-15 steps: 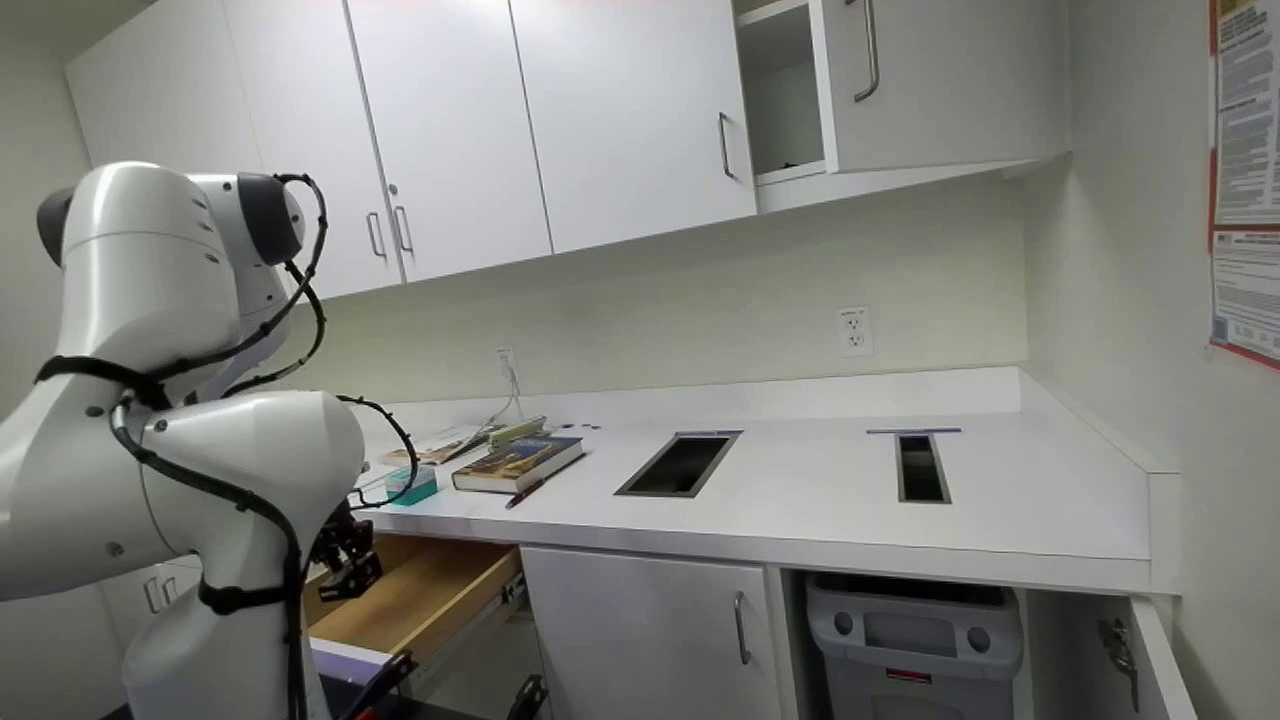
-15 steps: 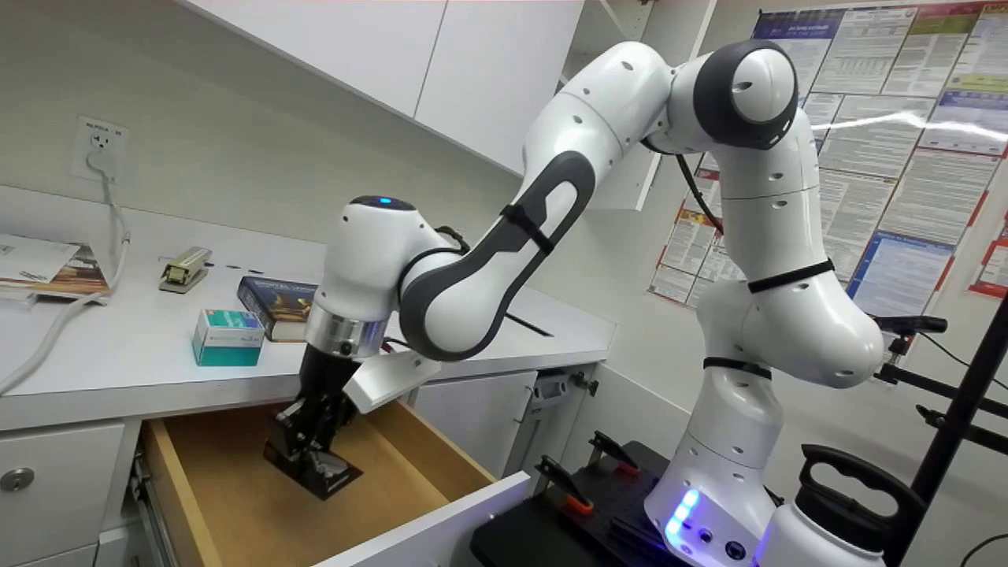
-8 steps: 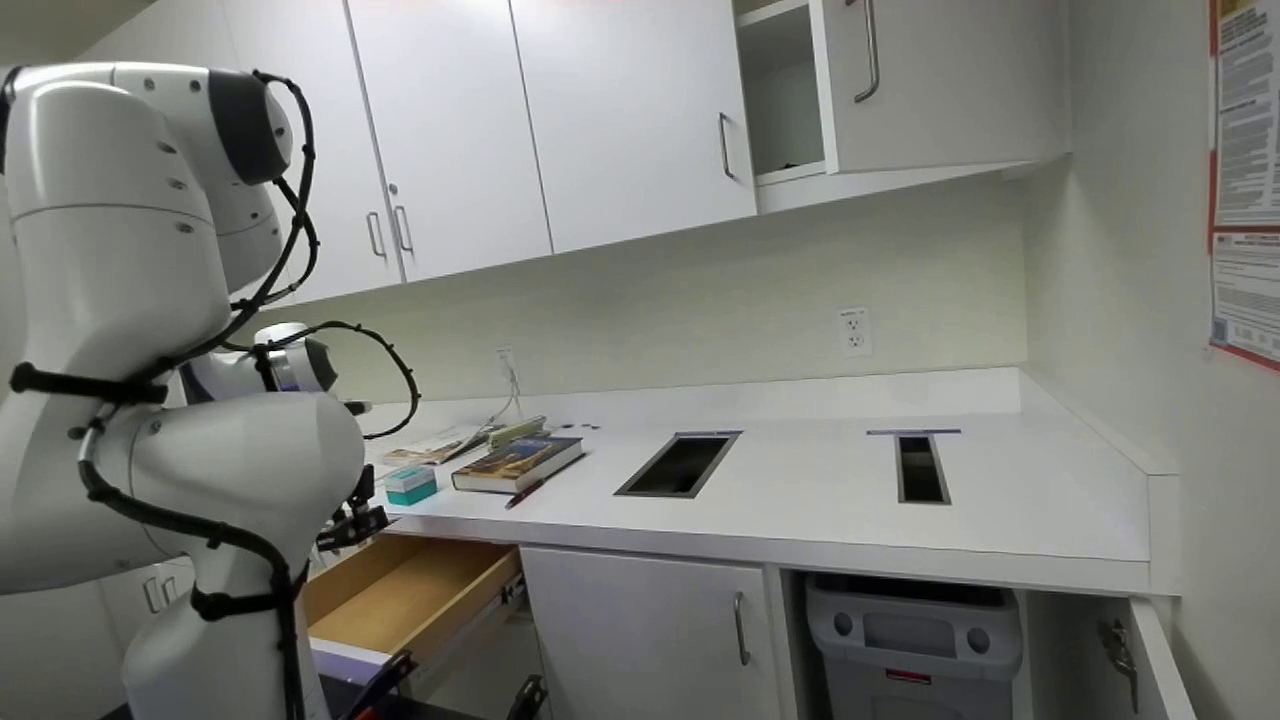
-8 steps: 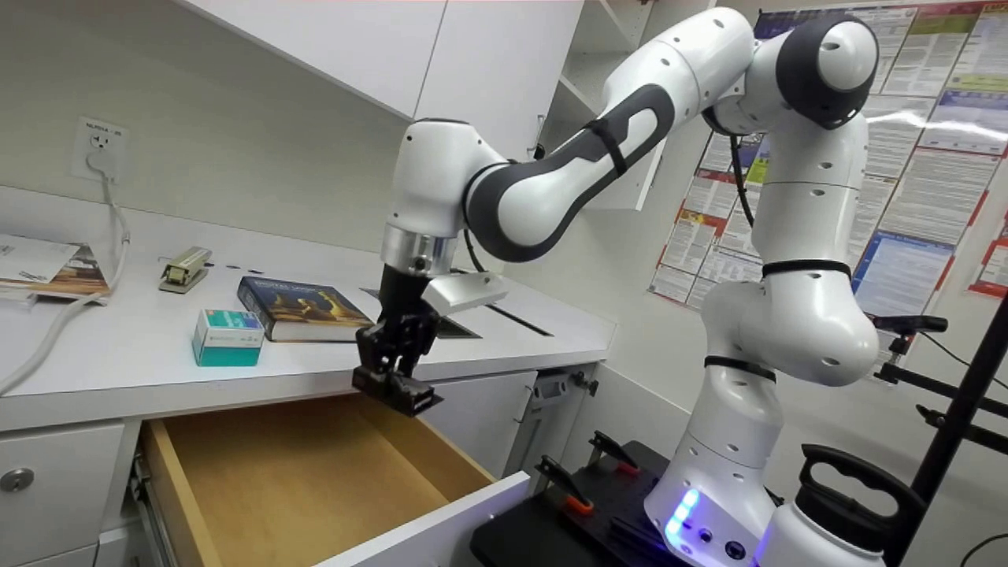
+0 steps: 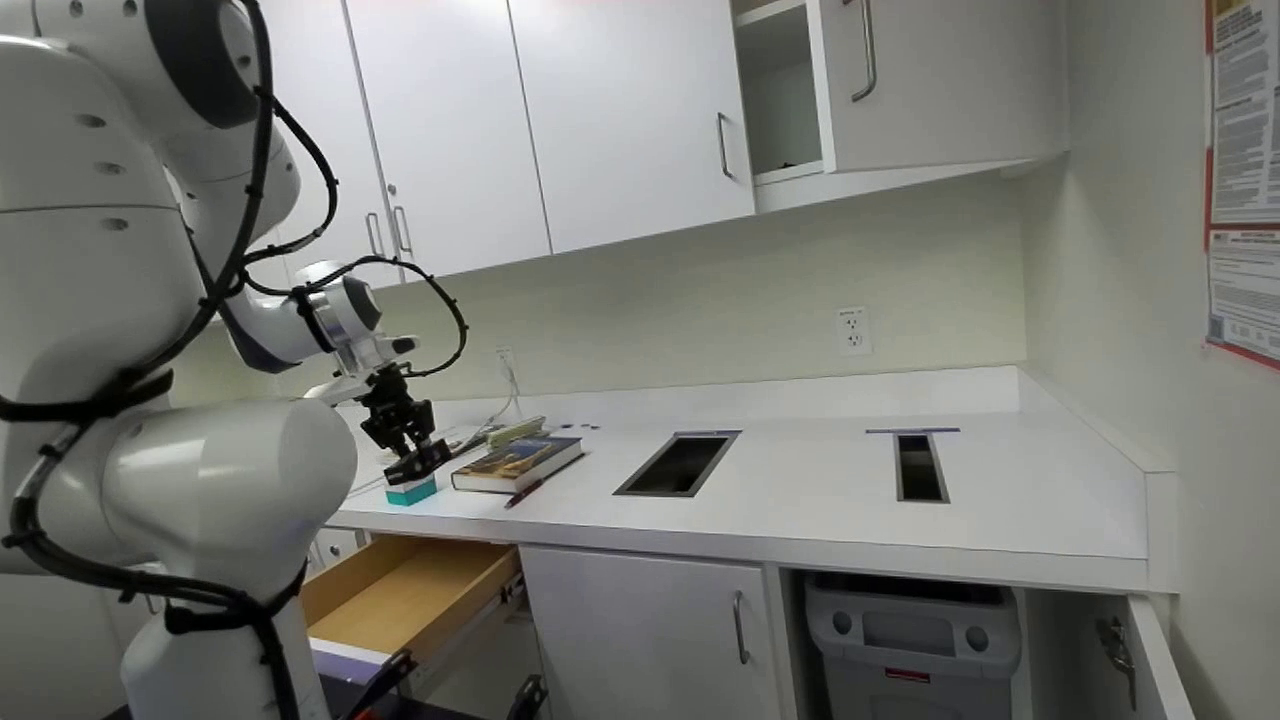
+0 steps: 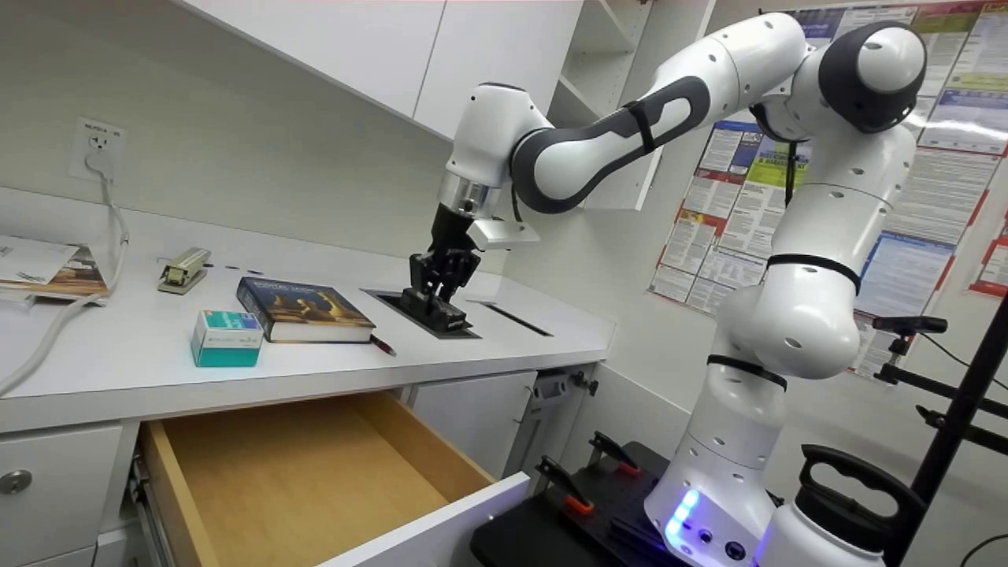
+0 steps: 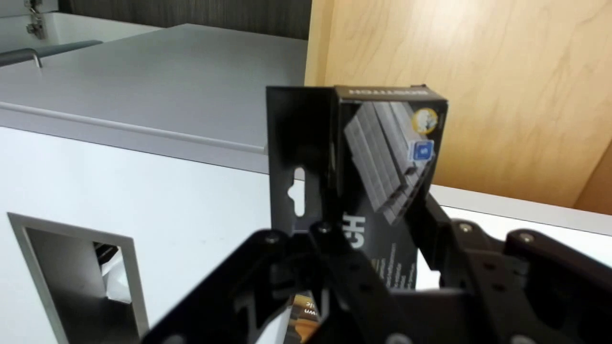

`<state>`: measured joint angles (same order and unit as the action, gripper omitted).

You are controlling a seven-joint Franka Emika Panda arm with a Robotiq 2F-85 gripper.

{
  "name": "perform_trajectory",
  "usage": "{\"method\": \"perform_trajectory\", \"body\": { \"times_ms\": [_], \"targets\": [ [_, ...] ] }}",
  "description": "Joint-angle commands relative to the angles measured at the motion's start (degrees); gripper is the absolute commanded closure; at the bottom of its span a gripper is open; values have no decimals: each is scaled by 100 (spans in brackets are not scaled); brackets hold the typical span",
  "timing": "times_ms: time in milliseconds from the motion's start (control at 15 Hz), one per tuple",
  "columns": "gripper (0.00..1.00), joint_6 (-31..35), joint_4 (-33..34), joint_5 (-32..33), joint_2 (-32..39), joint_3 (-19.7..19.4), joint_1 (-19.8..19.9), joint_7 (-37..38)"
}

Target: Take the pen and the box out of the drawer and put them on the counter then close the drawer

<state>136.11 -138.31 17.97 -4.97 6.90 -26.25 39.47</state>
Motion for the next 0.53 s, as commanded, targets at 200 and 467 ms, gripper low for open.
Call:
{"method": "perform_trajectory", "body": {
  "times_ms": [200,467],
  "targets": [
    [59,-2,-1,-43,62,614,524,13],
    [84,288,510,1185,516,524,1033,1357]
  ]
}}
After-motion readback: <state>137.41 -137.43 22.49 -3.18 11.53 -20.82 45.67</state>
